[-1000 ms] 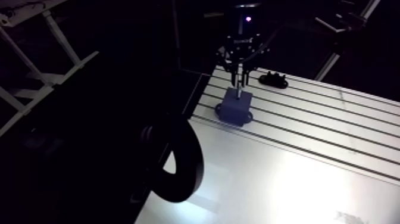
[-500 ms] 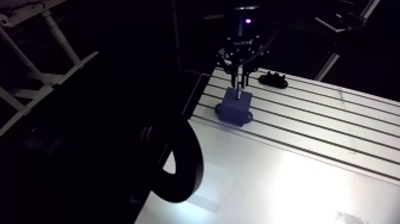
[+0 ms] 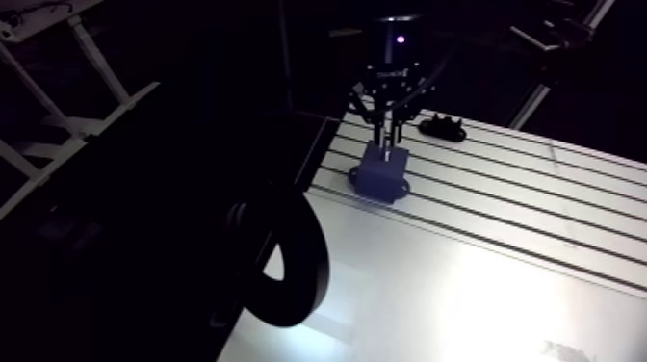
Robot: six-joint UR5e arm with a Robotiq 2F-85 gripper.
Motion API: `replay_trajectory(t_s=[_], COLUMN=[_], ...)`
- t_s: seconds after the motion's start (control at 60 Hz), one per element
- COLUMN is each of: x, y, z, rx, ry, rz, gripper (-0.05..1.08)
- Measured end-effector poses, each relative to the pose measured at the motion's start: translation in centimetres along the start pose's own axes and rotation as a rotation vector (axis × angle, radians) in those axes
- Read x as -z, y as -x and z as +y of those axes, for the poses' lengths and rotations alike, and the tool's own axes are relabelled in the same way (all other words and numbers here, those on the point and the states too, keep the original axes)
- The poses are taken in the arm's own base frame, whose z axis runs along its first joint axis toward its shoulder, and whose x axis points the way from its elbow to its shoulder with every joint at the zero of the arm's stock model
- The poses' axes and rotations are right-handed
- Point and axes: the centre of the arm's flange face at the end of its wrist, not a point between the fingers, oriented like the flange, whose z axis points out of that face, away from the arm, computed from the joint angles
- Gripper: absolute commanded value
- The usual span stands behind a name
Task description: Pick up the M10 bolt and insert it into the hole until fully seated.
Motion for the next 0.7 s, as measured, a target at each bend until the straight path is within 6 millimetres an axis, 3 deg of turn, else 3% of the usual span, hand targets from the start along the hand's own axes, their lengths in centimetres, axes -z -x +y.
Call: replay_trajectory(t_s=[0.7], x=[-0.12], y=[-0.04], z=[0.04], rx=[-0.001], ry=[-0.002], rz=[-0.001], gripper=[1.05])
